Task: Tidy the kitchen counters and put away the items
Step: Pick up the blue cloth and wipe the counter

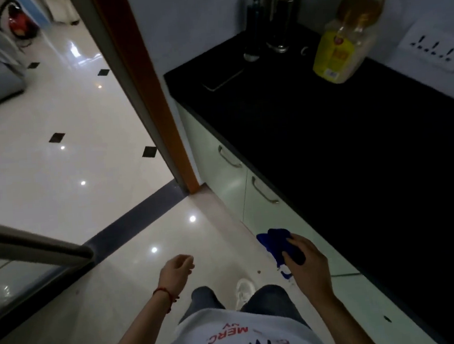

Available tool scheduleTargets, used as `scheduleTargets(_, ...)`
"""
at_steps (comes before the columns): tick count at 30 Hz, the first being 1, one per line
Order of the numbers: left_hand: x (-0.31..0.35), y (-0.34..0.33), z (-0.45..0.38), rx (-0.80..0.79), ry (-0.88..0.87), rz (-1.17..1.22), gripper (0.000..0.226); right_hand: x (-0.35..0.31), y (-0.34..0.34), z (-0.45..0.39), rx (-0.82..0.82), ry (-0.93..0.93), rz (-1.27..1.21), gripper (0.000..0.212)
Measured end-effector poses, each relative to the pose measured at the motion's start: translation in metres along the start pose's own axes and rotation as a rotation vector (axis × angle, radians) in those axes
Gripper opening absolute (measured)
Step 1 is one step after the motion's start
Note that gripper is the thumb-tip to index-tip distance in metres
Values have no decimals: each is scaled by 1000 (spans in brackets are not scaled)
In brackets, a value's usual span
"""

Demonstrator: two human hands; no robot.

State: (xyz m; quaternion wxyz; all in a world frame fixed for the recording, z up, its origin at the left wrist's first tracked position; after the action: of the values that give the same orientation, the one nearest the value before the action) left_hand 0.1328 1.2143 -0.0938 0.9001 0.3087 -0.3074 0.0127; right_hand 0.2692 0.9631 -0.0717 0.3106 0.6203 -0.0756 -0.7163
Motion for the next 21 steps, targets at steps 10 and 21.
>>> scheduleTargets(10,212,-3,-86,-54,-620,-310,27,-50,40,-92,463,159,83,34)
scheduleTargets(21,358,-59,-186,-128,-1174,-898,53,-72,57,-166,829,-239,14,36)
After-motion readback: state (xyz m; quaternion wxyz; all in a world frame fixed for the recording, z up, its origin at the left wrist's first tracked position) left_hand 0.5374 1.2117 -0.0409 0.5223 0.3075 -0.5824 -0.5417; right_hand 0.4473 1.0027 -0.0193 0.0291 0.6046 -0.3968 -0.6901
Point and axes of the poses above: each hand's wrist, its own z-axis away from the middle knuckle, its own y-axis out of the back of the hand, x = y × z, the point moved 2 cm from there along -z, towards the middle knuckle, and after that the axes turned 7 degrees about -z, right-handed, at the moved point
